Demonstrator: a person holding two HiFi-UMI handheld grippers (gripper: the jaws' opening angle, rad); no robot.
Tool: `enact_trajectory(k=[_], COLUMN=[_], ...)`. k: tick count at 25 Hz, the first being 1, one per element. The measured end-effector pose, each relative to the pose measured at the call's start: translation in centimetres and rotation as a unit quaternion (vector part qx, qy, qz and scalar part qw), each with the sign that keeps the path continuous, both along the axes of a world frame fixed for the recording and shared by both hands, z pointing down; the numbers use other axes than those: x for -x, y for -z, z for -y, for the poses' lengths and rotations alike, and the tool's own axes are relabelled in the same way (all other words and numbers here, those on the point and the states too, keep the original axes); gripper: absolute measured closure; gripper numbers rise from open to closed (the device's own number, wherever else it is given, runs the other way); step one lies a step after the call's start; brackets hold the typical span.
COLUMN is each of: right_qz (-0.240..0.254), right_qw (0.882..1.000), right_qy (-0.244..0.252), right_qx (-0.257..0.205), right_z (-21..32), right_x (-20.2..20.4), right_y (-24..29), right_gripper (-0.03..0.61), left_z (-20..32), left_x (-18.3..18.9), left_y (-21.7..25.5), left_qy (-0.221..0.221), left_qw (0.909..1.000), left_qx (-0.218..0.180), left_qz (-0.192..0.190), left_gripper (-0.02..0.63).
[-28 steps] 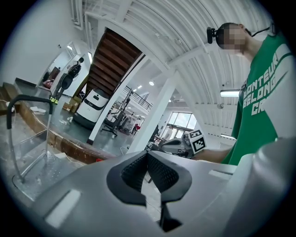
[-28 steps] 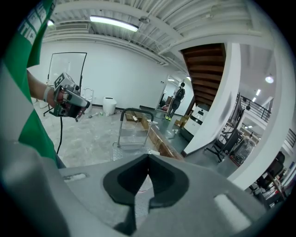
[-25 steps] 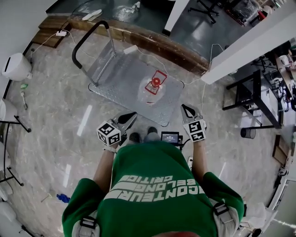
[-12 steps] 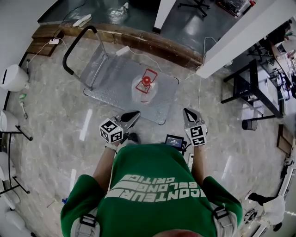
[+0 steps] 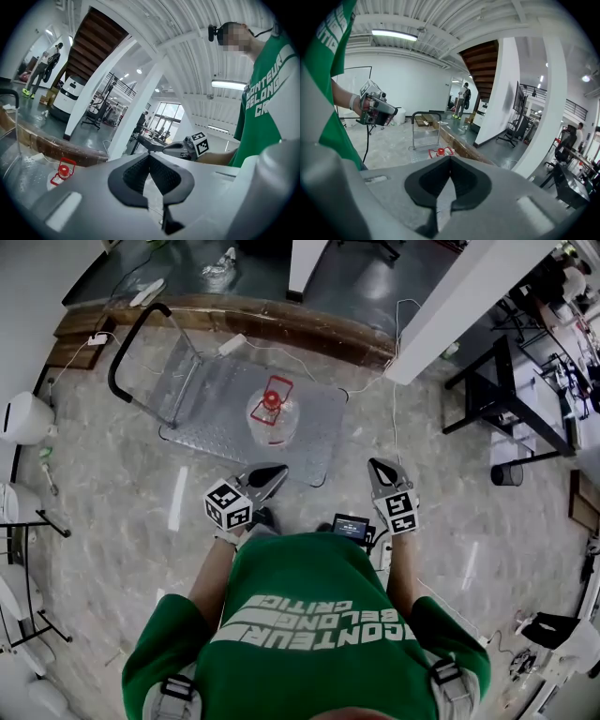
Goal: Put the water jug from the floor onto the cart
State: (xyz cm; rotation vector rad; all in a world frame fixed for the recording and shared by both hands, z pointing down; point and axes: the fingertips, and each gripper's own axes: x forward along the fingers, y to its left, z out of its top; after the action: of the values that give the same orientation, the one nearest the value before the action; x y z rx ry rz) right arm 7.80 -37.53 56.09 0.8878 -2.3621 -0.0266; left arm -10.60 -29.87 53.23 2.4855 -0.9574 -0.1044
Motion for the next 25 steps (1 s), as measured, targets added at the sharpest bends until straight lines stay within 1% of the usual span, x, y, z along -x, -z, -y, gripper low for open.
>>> enact_trajectory(k=[7,14,19,25], right_qz=[0.008,0.009,0.013,0.014], right_qw=[1.000,0.999,0.999,0.999], right_qy=[0.014,0.018,0.018,0.025], right_qx=[0.018,0.032,0.035,0.035], right_z=[-1.0,-1.5,-1.5,-2.0], right_x=[-3.0,-5.3,-6.0,-5.8], right_y=[-0.8,-1.7,-1.9,-2.1], right_gripper=[0.586,0.584,0.586,0.586], left_z=[-0.1,0.0,0.3,-0.1], left_x=[-4.6,-8.2,-9.2,-9.4], left_y=[0.0,0.0,0.4,0.0], left_qy=[-0.016,-0.038,-0.045,-0.049], left_qw=[0.9998,0.9992,0.9989,0.9986], left_qx=[0.006,0.007,0.004,0.006], left_qz=[0.005,0.011,0.016,0.019], left_gripper=[0.606,0.606,0.606,0.606])
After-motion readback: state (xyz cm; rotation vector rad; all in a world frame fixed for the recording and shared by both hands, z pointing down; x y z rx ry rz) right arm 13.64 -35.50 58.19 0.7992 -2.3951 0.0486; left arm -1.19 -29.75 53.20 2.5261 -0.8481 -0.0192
